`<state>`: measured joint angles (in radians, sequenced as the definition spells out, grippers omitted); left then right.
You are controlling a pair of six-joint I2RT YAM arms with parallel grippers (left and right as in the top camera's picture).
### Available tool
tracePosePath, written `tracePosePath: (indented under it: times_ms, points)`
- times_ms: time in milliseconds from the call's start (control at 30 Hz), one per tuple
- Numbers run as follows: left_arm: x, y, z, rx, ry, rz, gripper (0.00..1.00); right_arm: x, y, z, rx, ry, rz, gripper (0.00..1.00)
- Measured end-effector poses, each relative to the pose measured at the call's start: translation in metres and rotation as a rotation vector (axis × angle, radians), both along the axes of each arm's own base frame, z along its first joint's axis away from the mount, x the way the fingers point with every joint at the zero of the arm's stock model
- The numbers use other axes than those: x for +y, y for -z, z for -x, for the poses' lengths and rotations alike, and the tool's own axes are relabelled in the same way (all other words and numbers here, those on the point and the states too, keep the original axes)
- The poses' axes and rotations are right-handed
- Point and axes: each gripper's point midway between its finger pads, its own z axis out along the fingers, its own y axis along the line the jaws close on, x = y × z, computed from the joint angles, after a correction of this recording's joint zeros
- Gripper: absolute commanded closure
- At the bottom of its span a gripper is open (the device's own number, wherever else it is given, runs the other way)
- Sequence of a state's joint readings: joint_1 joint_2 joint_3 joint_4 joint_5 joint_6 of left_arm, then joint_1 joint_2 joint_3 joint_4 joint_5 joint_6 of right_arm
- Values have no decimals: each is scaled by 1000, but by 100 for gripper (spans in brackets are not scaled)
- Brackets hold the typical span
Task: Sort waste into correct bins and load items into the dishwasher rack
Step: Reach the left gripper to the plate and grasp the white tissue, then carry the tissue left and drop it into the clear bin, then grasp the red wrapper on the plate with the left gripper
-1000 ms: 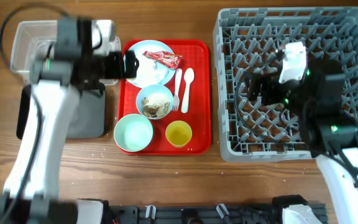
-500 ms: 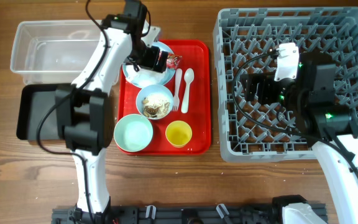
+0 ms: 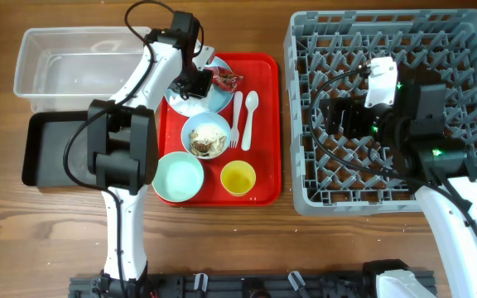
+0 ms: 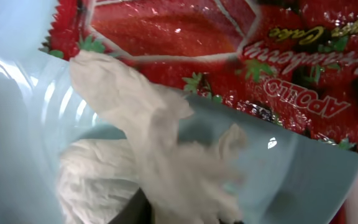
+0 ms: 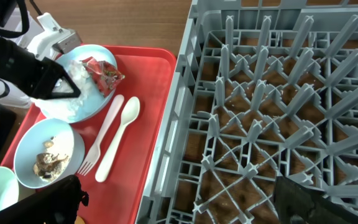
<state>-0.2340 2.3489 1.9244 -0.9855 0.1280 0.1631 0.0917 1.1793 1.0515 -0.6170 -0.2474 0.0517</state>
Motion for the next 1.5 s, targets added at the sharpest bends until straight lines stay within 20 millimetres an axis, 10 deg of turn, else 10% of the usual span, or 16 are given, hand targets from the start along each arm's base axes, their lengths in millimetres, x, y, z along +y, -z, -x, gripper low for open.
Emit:
tracePosePath:
  times_ms: [367, 567, 667, 800, 933, 1033, 1333, 1500]
  points:
    - [-1, -8, 14, 67, -119, 29, 96, 0, 0, 0, 0, 0, 0, 0]
    - [0, -121, 13, -130, -135, 97, 96, 0, -1, -1, -1, 7, -8, 0]
    - [23, -163, 11, -212, -189, 128, 96, 0, -1, -1, -4, 10, -11, 0]
    - [106, -176, -14, -293, -395, 136, 95, 0, -2, -2, -7, 10, -12, 0]
    - [181, -174, -35, -367, -552, 128, 0, 0, -2, -2, -7, 10, -12, 0]
    - [198, -149, -38, -325, -592, 115, 0, 0, -2, -2, -7, 10, -12, 0]
    - [156, -134, -43, -285, -519, 129, 0, 0, -3, -3, -15, 10, -12, 0]
    - [33, -143, -43, -301, -366, 199, 0, 0, -3, -3, -14, 10, -12, 0]
